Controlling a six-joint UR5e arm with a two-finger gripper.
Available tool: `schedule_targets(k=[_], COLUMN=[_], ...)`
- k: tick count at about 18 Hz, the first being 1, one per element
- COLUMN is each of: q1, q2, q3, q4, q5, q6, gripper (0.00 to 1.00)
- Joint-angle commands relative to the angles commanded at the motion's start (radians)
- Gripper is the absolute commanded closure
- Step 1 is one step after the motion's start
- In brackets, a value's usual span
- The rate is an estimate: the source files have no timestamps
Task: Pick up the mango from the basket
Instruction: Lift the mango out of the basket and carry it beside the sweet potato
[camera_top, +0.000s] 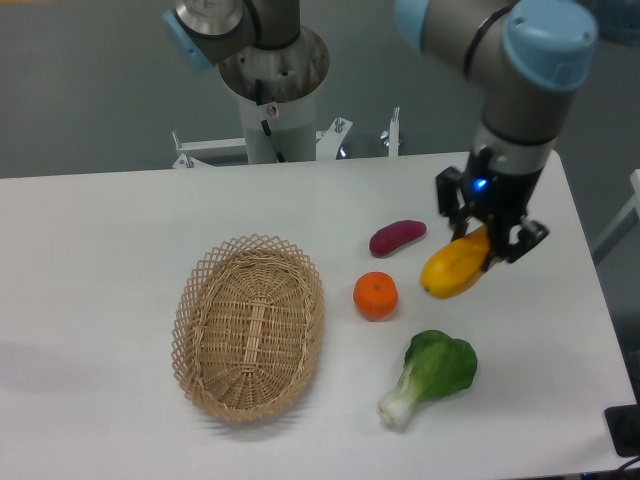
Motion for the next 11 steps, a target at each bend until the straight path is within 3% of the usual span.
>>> schedule_targets(k=[11], q1=[0.028], q2=[0.009], q3=[-0.014], q4=[0.002], q5=[0.000], q6=[0.023], gripper=[0.63])
